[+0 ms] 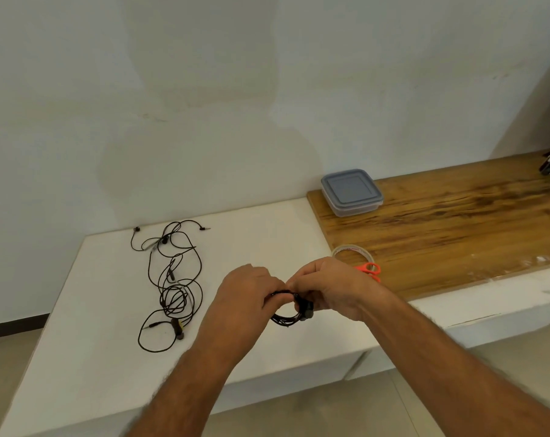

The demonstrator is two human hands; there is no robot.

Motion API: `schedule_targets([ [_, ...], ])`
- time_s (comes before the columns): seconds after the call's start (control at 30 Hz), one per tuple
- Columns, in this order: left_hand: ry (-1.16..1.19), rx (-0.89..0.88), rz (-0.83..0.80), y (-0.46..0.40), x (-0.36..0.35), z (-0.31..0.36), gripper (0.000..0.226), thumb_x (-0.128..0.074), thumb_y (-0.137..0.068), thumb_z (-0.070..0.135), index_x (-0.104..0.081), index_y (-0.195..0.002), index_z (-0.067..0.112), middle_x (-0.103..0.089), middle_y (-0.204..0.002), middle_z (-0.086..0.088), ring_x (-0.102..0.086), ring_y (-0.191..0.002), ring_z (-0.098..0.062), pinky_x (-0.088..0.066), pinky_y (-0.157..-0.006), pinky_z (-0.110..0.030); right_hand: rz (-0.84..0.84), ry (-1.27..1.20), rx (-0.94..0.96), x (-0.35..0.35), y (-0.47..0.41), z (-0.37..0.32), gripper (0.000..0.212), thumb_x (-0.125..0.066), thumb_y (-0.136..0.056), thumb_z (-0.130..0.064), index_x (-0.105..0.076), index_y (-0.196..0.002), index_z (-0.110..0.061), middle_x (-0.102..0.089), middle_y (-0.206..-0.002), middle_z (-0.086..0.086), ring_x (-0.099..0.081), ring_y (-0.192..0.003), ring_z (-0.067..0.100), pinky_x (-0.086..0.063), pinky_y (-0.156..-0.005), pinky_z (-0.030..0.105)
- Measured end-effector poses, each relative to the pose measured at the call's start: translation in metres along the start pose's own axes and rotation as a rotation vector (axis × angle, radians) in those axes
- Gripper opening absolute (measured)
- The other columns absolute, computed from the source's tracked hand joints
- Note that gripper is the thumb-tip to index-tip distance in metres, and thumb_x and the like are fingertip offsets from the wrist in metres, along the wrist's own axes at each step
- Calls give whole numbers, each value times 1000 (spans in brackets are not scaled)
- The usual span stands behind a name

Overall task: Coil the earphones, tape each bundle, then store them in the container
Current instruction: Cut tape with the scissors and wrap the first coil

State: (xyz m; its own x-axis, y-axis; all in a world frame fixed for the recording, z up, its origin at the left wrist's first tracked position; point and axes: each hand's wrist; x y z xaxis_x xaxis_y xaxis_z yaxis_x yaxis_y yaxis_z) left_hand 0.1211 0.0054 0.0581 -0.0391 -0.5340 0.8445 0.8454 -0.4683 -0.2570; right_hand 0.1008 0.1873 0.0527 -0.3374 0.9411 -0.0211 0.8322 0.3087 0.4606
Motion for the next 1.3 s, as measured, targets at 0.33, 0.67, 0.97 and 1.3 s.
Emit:
schedule_targets([
  [0.33, 52, -189, 95, -1, -7, -1, 27, -55, -88, 40, -76, -85, 24, -50, -64, 15, -44, -68, -3, -36, -68, -14, -259, -14, -152, 10, 6, -2, 22, -47, -88, 6, -64, -76, 0, -62, -61, 10, -61, -55, 20, -57, -62, 33],
  [0.67, 247, 243, -40, 3, -6, 1, 16, -64, -91, 32, -66, -75, 34, -60, -69, 14, -56, -68, -2, -43, -59, -15, -139, 151, -54, 2, 2, 6, 24, -49, -99, -17, -65, -115, -8, -72, -82, 9, -68, -80, 23, -54, -90, 43],
  [0.97, 534, 723, -87, 4, -4, -8, 26, -64, -91, 31, -72, -80, 10, -66, -70, -3, -57, -69, -13, -42, -65, -26, 180, 767, 490, -6, 11, 3, 15, -67, -86, -19, -71, -97, -27, -66, -97, -15, -57, -94, -1, -46, -83, 19],
  [1.3, 804, 943, -115, 2, -2, -10, 20, -66, -91, 27, -74, -84, 10, -61, -66, 3, -63, -67, -10, -50, -77, -33, 201, 1195, 662, -17, 8, 3, 25, -61, -88, -44, -70, -104, -27, -62, -94, -13, -49, -90, 6, -44, -78, 27],
])
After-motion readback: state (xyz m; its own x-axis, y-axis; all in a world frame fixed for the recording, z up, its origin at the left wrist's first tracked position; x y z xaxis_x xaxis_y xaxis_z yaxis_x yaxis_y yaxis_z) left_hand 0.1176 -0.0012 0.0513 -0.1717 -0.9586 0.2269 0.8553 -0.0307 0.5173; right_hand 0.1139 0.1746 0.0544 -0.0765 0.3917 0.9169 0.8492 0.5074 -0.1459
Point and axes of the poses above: each hand's wrist, its own y-axis away from the middle knuckle, its own x-axis out of the back of the hand, z = x × y
